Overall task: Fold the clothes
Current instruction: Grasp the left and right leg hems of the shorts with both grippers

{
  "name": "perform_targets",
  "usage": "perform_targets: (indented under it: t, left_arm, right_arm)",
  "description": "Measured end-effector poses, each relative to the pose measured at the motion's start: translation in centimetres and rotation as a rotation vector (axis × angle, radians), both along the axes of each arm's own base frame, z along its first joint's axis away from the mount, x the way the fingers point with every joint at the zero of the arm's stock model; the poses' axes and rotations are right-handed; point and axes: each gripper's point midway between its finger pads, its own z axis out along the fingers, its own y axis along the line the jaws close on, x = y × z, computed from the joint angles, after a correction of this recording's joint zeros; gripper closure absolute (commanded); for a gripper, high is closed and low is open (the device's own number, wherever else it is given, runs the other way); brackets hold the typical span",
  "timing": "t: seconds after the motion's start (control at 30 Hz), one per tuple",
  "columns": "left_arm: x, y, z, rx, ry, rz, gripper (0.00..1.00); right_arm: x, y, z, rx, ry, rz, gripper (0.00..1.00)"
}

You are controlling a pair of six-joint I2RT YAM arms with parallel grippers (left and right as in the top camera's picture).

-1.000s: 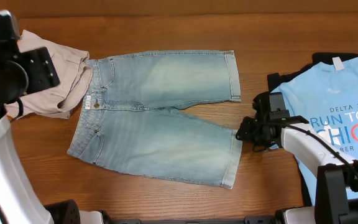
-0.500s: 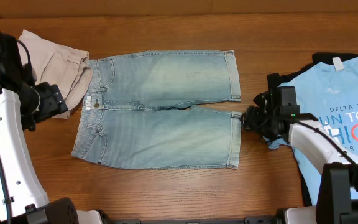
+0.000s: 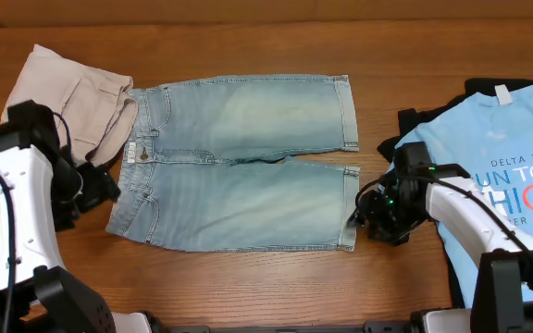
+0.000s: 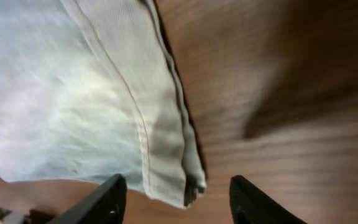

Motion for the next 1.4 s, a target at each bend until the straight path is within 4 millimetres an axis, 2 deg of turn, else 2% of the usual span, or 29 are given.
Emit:
perform_targets:
  t: [0.1, 0.17, 0.27, 0.37, 0.43, 0.57, 0.63, 0.8, 0.83, 0.9, 0.97, 1.07, 1.13, 1.23, 1.4]
  left_arm:
    - [-0.4, -0.2, -1.6, -0.006, 0.012, 0.000, 0.05]
    - [-0.8, -0.4, -2.8, -0.013, 0.025, 0.003, 0.04]
    - [-1.6, -0.7, -4.3, -0.023, 0.048, 0.007, 0.04]
    - [-2.4, -0.9, -5.2, -0.031, 0.071, 0.025, 0.03]
    - [-2.5, -0.9, -5.7, -0.031, 0.071, 0.037, 0.04]
    - [-2.0, -0.5, -6.2, -0.019, 0.044, 0.051, 0.05]
    - [-1.7, -0.3, -6.5, -0.012, 0.028, 0.057, 0.08]
    - [-1.9, -0.4, -7.7, -0.009, 0.022, 0.064, 0.11]
    - [-2.2, -0.5, -8.0, -0.011, 0.030, 0.065, 0.11]
    - [-2.7, -0.7, -8.7, -0.014, 0.042, 0.072, 0.14]
    - [-3.0, -0.6, -9.5, -0.001, 0.043, 0.086, 0.18]
    - [-3.2, 0.0, -10.6, 0.034, 0.032, 0.118, 0.31]
    - [-3.1, 0.5, -11.3, 0.056, 0.013, 0.139, 0.37]
    - [-3.0, 0.9, -11.9, 0.069, -0.007, 0.158, 0.39]
    - [-2.7, 1.1, -13.0, 0.084, -0.044, 0.166, 0.43]
  right_arm:
    - [-0.4, 0.7, -0.6, 0.008, 0.000, 0.012, 0.39]
    - [-1.0, 1.0, -1.2, 0.012, 0.003, 0.017, 0.46]
    - [-2.0, 1.4, -2.1, 0.024, 0.025, -0.002, 0.65]
    - [-2.4, 1.5, -2.3, 0.033, 0.029, -0.014, 0.72]
    - [-2.4, 1.5, -2.3, 0.034, 0.030, -0.017, 0.80]
    - [-2.6, 1.4, -2.4, 0.028, 0.037, -0.020, 0.84]
    - [-3.2, 1.3, -2.2, 0.023, 0.063, -0.011, 0.87]
    - [-3.3, 0.9, -1.1, 0.000, 0.090, 0.014, 0.85]
    - [-3.0, 0.8, -0.9, -0.008, 0.084, 0.018, 0.79]
    - [-2.5, 0.7, -0.6, -0.022, 0.069, 0.025, 0.75]
    - [-2.3, 0.5, -0.5, -0.032, 0.064, 0.029, 0.71]
    - [-2.9, 0.2, -0.5, -0.046, 0.086, 0.032, 0.71]
    - [-3.4, 0.1, -0.5, -0.052, 0.107, 0.032, 0.70]
    - [-4.0, 0.0, -0.4, -0.057, 0.135, 0.032, 0.67]
    - [-3.7, 0.1, -1.0, -0.048, 0.105, 0.034, 0.60]
